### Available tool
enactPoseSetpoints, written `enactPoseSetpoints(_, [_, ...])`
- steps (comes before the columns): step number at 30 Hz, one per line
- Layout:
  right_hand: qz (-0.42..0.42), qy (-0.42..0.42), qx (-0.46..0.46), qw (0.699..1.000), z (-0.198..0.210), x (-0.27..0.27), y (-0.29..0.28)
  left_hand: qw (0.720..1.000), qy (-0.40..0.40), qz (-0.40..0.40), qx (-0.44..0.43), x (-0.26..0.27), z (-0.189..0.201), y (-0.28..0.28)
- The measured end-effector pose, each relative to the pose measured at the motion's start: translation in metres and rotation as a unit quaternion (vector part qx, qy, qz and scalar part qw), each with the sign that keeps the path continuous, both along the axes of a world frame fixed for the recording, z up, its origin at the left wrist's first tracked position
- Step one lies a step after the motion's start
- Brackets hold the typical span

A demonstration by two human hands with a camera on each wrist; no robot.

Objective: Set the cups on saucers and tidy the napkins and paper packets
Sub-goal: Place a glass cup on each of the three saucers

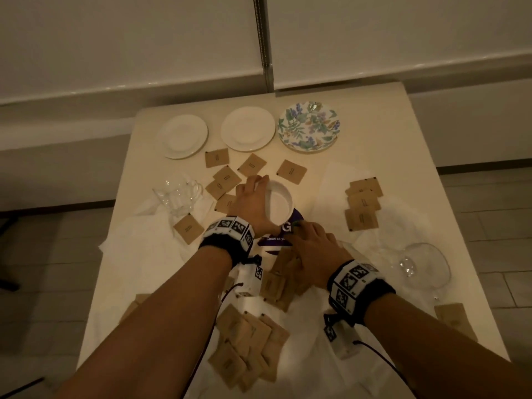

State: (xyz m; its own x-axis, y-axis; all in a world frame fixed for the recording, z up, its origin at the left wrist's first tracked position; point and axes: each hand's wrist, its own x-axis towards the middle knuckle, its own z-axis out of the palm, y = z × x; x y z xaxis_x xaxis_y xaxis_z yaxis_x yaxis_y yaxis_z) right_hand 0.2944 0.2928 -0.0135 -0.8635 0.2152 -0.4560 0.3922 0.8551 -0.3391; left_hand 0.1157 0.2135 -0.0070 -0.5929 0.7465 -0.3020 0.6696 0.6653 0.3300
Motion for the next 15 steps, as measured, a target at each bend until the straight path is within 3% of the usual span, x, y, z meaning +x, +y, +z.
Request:
enactPoseSetpoints(4, [0.043, -0.011, -0.021, 0.999, 0.013, 0.011, -0.012, 1.000, -0.028, 0.011, 0.001, 0.008, 0.009, 0.001])
enactPoseSetpoints(9, [0.018, 0.020, -0.046, 0.999, 0.019, 0.011, -0.019, 0.988, 0.001, 0.128, 0.091, 0.033, 0.018, -0.057])
enactPoseSetpoints(15, [0.034, 0.020, -0.068, 0.997, 0.012, -0.015, -0.054, 0.979, -0.028, 0.178, -0.098, 0.038, 0.002, -0.124])
